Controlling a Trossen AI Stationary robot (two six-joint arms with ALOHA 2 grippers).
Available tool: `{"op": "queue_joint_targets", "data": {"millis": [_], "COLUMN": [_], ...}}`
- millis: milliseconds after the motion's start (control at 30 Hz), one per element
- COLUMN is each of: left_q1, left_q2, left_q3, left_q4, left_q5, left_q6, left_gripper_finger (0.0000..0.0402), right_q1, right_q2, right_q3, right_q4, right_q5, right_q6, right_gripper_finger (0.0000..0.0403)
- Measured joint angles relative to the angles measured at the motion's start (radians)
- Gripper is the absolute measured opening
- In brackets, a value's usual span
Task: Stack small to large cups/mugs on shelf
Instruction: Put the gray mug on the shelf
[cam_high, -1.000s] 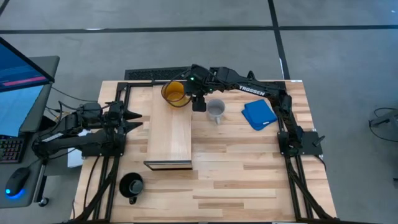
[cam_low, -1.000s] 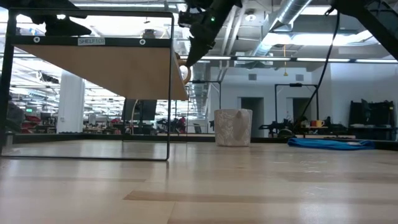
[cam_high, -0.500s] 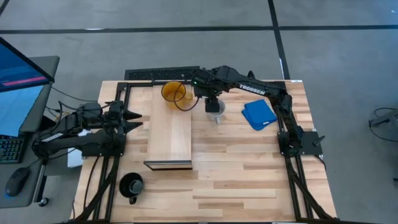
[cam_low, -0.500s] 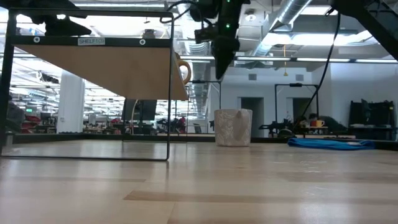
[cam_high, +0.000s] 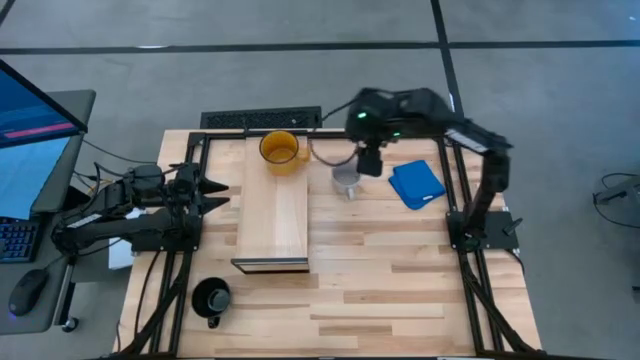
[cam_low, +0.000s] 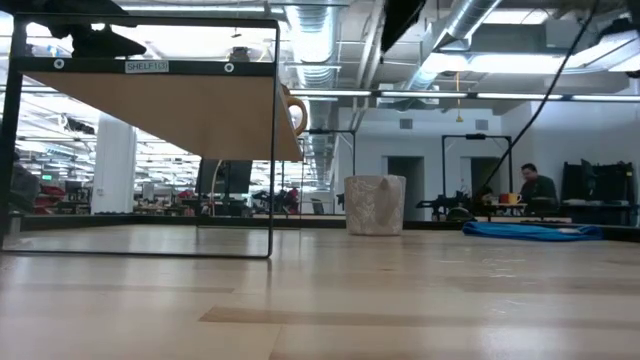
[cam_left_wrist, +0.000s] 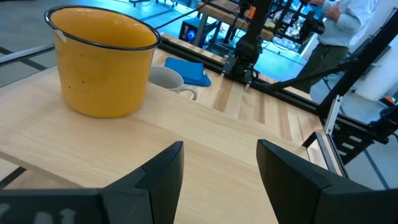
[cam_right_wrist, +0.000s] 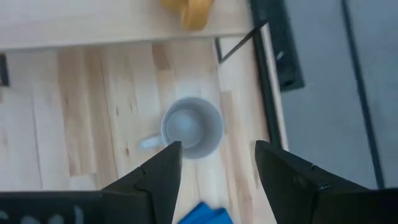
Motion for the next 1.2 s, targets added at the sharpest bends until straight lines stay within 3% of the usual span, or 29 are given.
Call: {"op": "queue_joint_targets", "data": {"millis": [333,533,900,1033,1200], "left_q1": [0.000,0.000,0.000,0.000,0.000], "left_q2": [0.000,0.000,0.000,0.000,0.000], "left_q3": [0.000,0.000,0.000,0.000,0.000], "left_q4": [0.000,0.000,0.000,0.000,0.000], "left_q5": [0.000,0.000,0.000,0.000,0.003], "left_q6": [-0.004,-0.034,-0.035,-0.035,-0.034], "left_gripper_finger": [0.0194,0.0194,0.0194,0.0194,0.0194], "right_q1": [0.049,0.114,0.192,0.169,0.134], "right_q2": [-0.135,-0.135,-0.134,-0.148,-0.225], "right_q3": [0.001,0.000,-0.007,-0.115,-0.363], "right_q4": [0.082,0.092,0.165,0.162,0.288], "right_q5": [-0.012,-0.064,-0.015,0.082,0.094], "right_q6": [0.293,0.298,0.330,0.410,0.510], "right_gripper_finger": [0.0226,0.0226,0.0226,0.0226,0.0226]}}
